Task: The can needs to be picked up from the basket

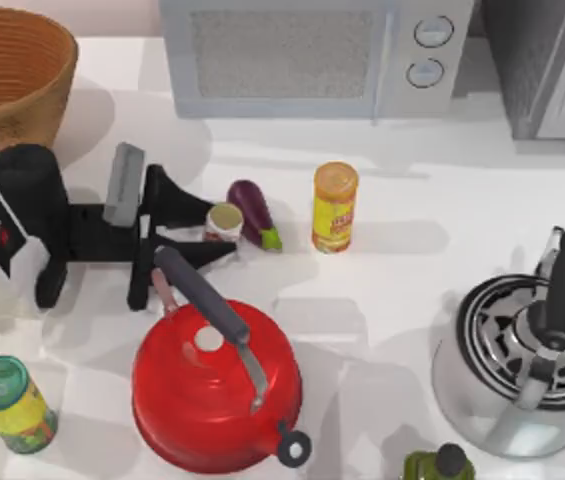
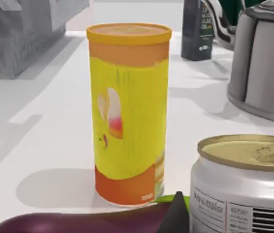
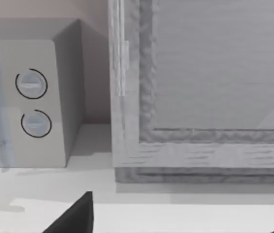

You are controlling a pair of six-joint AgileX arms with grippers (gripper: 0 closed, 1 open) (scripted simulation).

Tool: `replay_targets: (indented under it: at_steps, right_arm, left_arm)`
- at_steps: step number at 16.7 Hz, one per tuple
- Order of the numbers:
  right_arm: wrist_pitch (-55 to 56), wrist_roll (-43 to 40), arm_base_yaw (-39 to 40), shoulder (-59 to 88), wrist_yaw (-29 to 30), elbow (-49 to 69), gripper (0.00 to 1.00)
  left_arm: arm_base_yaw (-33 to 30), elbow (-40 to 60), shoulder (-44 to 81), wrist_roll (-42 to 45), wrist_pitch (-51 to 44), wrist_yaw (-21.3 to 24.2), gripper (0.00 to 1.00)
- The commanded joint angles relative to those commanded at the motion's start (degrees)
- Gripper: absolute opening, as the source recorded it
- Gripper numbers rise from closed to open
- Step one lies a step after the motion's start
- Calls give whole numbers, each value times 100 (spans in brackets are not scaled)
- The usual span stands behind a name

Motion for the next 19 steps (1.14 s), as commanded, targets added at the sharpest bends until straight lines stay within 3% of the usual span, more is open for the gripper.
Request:
replay_targets:
  at_steps: [13, 19]
  right_arm:
    - [0, 0, 0, 0, 0, 0, 100]
    - [0, 0, 0, 0, 0, 0, 100]
  left_arm:
    - [0, 0, 0, 0, 0, 0, 98]
    - [0, 0, 0, 0, 0, 0, 100]
